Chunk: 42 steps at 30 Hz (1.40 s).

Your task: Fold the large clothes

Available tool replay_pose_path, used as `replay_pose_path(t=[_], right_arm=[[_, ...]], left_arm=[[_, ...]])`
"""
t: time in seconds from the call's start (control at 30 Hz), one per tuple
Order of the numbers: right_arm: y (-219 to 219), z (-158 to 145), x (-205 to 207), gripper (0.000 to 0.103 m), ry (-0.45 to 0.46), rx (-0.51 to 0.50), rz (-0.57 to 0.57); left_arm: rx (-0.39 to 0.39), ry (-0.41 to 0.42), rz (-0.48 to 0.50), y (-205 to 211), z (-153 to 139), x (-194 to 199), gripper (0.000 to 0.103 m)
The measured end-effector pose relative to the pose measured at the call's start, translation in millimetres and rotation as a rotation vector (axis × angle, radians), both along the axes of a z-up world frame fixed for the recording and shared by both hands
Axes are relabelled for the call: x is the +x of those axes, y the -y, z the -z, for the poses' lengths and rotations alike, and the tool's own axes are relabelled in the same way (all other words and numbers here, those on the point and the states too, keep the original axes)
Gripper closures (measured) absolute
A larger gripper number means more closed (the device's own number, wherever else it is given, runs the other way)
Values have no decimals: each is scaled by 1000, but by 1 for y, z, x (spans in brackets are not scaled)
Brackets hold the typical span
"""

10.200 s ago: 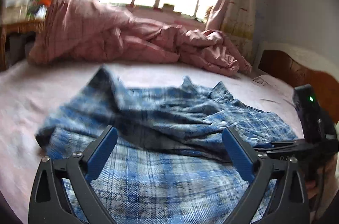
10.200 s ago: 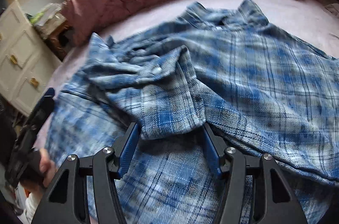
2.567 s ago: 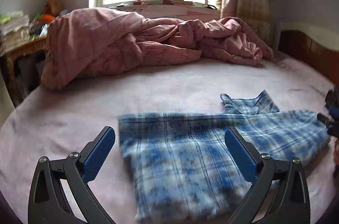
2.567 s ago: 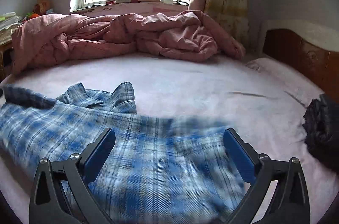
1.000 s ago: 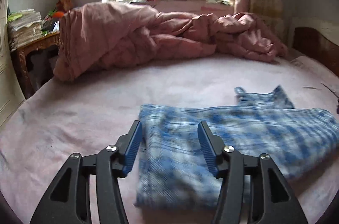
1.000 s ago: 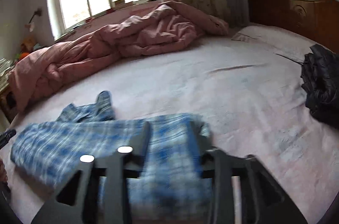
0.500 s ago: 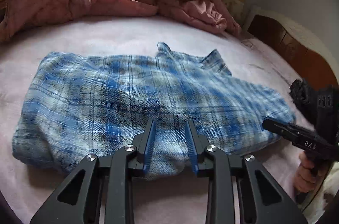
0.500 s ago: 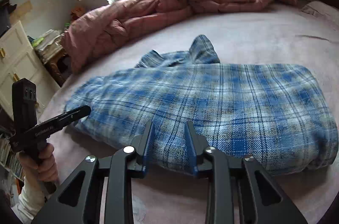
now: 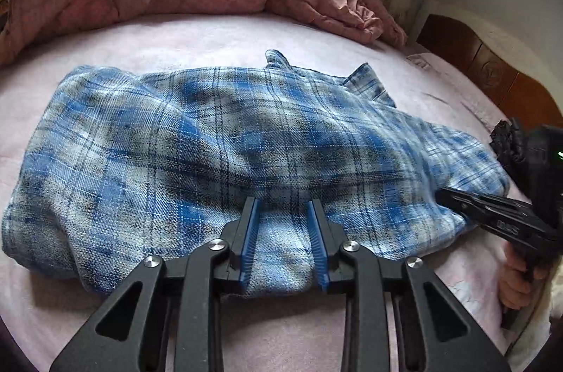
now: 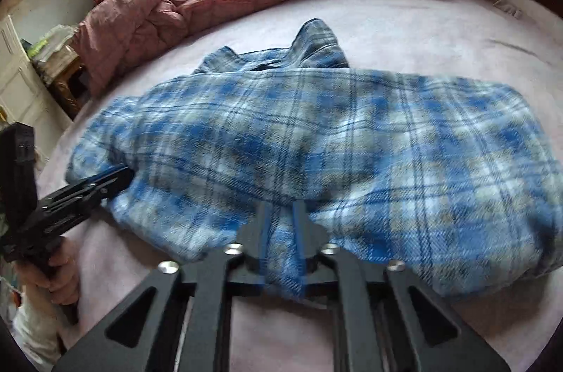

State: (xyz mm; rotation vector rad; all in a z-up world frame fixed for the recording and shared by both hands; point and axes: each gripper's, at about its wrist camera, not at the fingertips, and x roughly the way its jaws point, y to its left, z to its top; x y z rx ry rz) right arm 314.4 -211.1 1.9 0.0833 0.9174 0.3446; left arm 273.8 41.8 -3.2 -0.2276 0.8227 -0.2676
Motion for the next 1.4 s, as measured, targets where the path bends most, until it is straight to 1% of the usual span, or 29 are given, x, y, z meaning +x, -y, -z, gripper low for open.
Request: replay_pose_path(t=[0.03, 0.07, 0.13, 0.2, 0.33, 0.4, 0.43, 0.5, 0.53, 0.6, 0.67, 0.8, 0.87, 0.9, 0.97, 1.0, 1.03, 1.07, 1.1, 1.13, 1.17, 1.2, 1.27, 1.3, 1.37, 1.4], right_arm=[[1, 1, 8, 99, -10, 3, -5], [4, 1, 21, 103, -33, 8, 10], [5, 0, 43, 103, -84, 41, 28], [2, -3, 71, 103, -125, 28, 73], [-6, 2, 113, 103, -147, -16, 134], [-1, 2, 126, 103, -156, 17, 174], [1, 1, 125, 103, -157, 39, 187], [9, -8, 112, 103, -119, 78, 200], [10, -12, 100, 103, -93, 85, 184], [8, -19, 64, 103, -57, 117, 80], [6, -20, 31, 103, -49, 99, 35], [6, -11, -32, 103, -37, 18, 0], [7, -5, -42, 103, -34, 18, 3], [9, -1, -45, 103, -41, 33, 2], [3, 3, -44, 103, -33, 52, 6], [8, 4, -42, 103, -28, 82, 13], [8, 9, -45, 103, -25, 110, 20], [14, 13, -44, 103, -19, 152, 27], [16, 15, -45, 103, -19, 177, 32], [18, 16, -44, 103, -25, 196, 39], [17, 15, -46, 103, -23, 192, 42], [13, 13, -47, 103, -8, 160, 38], [6, 11, -52, 103, 23, 105, 35], [2, 10, -54, 103, 40, 73, 35], [-4, 8, -59, 103, 58, 25, 37], [-6, 7, -60, 103, 65, 7, 37]], left_arm=[[-7, 0, 0, -1, 1, 1, 76], [-6, 0, 0, -1, 0, 1, 76], [9, 3, 0, 0, 0, -1, 76], [17, 4, -1, 1, -1, -2, 76], [-1, 1, 2, -2, -1, -1, 75], [-7, 1, 4, -4, 0, -1, 74], [-10, 1, 7, -4, 0, -1, 73], [-12, 4, 13, -4, 0, -2, 71], [-8, 6, 13, -4, 0, -2, 70], [-1, 10, 17, -2, -1, -3, 66], [7, 14, 23, 1, -1, -3, 63], [32, 23, 22, 4, -3, -5, 59], [39, 28, 22, 5, -3, -5, 59], [43, 32, 22, 5, -4, -6, 59], [42, 72, 39, 8, -9, -13, 62], [18, 110, 78, 9, -14, -18, 68], [-2, 141, 121, 11, -18, -23, 86], [11, 153, 144, 15, -21, -25, 92], [44, 151, 152, 21, -23, -24, 96], [64, 149, 164, 26, -24, -22, 96], [65, 138, 174, 31, -24, -18, 96], [72, 112, 163, 33, -24, -11, 96], [72, 38, 124, 35, -22, 8, 96], [74, -5, 83, 33, -21, 22, 96], [71, -53, 13, 31, -20, 49, 96], [78, -92, -3, 31, -16, 66, 96]])
